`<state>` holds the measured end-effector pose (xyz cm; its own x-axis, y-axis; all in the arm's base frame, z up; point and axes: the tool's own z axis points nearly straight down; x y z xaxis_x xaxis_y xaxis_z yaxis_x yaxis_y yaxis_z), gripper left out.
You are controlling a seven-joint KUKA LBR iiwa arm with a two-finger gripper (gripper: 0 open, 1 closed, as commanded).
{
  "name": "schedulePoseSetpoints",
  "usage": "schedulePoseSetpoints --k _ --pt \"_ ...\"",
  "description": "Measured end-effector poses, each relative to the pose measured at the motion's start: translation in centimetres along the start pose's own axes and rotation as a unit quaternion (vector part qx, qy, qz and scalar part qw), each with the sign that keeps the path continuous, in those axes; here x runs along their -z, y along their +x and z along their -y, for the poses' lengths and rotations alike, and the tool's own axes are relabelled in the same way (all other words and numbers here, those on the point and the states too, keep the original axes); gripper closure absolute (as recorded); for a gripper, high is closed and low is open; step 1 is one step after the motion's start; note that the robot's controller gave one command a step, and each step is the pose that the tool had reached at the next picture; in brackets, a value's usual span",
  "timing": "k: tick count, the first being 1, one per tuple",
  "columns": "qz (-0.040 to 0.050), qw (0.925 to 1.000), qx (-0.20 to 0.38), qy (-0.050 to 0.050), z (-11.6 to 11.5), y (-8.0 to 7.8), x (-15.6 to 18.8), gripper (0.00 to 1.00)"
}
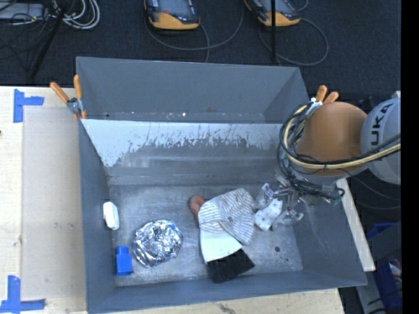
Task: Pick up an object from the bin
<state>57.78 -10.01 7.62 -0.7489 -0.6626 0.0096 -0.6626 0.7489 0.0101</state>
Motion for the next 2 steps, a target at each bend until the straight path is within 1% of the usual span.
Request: schedulePoseSetpoints --k 1,2 --pt "0.0006 1.0000 0.000 0.001 -0.05 0.06 0.24 1.00" --pt "0.0043 1.0000 0.000 0.004 -0.06 0.02 0.98 1.00"
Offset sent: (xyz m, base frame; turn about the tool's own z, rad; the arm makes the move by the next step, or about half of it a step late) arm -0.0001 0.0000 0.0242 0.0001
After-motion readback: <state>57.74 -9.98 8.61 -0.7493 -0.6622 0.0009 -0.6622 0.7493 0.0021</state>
